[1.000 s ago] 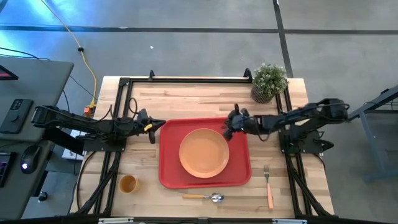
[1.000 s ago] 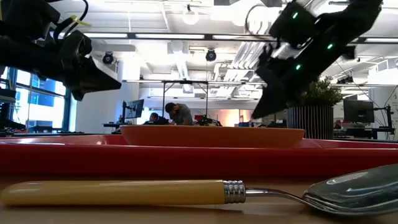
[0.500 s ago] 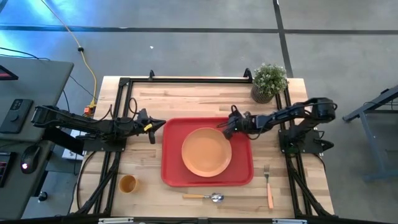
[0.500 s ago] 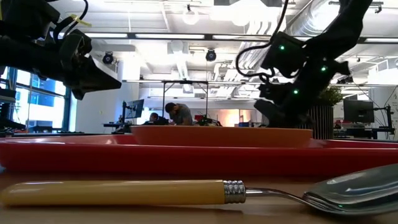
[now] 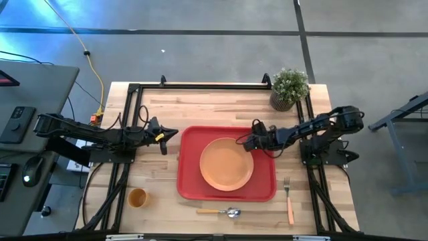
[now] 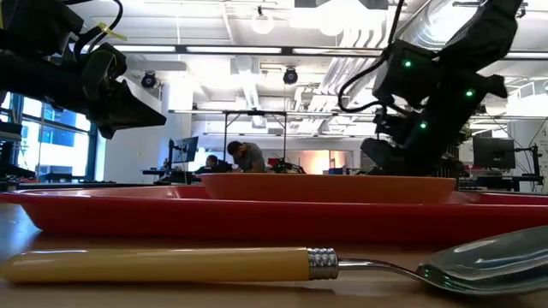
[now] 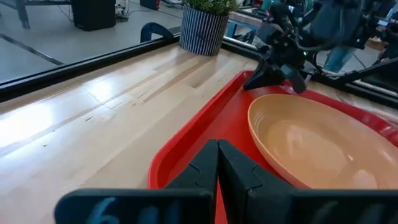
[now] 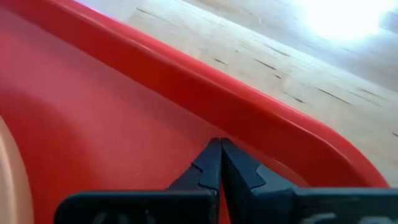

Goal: Pick and place plate/cup/fork/spoon on tray
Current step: Adjust the red serving tray

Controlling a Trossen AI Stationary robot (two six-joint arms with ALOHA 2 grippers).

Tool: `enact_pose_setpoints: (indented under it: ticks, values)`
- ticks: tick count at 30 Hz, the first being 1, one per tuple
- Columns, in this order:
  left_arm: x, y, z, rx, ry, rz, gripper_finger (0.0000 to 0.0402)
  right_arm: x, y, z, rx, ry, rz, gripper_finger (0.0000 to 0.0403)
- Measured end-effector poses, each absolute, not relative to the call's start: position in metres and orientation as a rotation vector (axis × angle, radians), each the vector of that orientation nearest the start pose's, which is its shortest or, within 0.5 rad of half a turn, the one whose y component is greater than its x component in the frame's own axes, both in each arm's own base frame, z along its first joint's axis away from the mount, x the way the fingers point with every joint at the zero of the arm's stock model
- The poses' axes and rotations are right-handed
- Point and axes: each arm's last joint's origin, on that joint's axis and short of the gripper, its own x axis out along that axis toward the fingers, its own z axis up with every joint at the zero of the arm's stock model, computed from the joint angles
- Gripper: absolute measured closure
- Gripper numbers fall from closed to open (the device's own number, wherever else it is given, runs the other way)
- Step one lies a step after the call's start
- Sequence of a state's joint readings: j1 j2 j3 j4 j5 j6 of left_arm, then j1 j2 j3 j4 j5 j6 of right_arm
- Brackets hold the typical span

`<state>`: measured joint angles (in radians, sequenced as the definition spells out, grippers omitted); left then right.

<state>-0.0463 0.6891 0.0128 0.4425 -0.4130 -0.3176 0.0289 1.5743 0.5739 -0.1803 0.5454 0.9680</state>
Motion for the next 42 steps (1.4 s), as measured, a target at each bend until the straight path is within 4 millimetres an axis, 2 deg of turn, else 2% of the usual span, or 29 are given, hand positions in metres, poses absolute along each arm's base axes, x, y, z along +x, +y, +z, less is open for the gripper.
enact_pose_setpoints:
  ticks: [3,8,12,16,20,24,29,37,42]
  values:
    - [0.137,0.005,0.143,-0.307,0.156,0.402,0.0401,0.237,0.000,0.115,0.479,0.780,-0.924,0.0403]
    - [0.137,0.005,0.142,-0.328,0.165,0.408,0.0401,0.232,0.011,0.143,0.479,0.669,-0.869,0.0402]
    - [0.137,0.005,0.142,-0.326,0.159,0.422,0.0401,0.217,0.021,0.165,0.527,0.647,-0.810,0.0402]
    - [0.137,0.006,0.142,-0.315,0.163,0.425,0.0401,0.196,0.033,0.175,0.624,0.691,-0.793,0.0402]
    - [0.137,0.006,0.141,-0.290,0.179,0.424,0.0401,0.177,0.054,0.171,0.796,0.860,-0.772,0.0402]
    - [0.138,0.006,0.138,-0.236,0.211,0.422,0.0401,0.164,0.074,0.161,0.867,0.944,-0.845,0.0402]
    - [0.138,0.005,0.137,-0.197,0.227,0.418,0.0401,0.162,0.090,0.147,0.905,0.977,-0.917,0.0403]
    - [0.139,0.006,0.141,-0.205,0.188,0.415,0.0401,0.172,0.090,0.132,0.866,1.005,-0.935,0.0403]
    - [0.139,0.006,0.141,-0.212,0.183,0.416,0.0401,0.176,0.084,0.138,0.806,1.003,-0.929,0.0403]
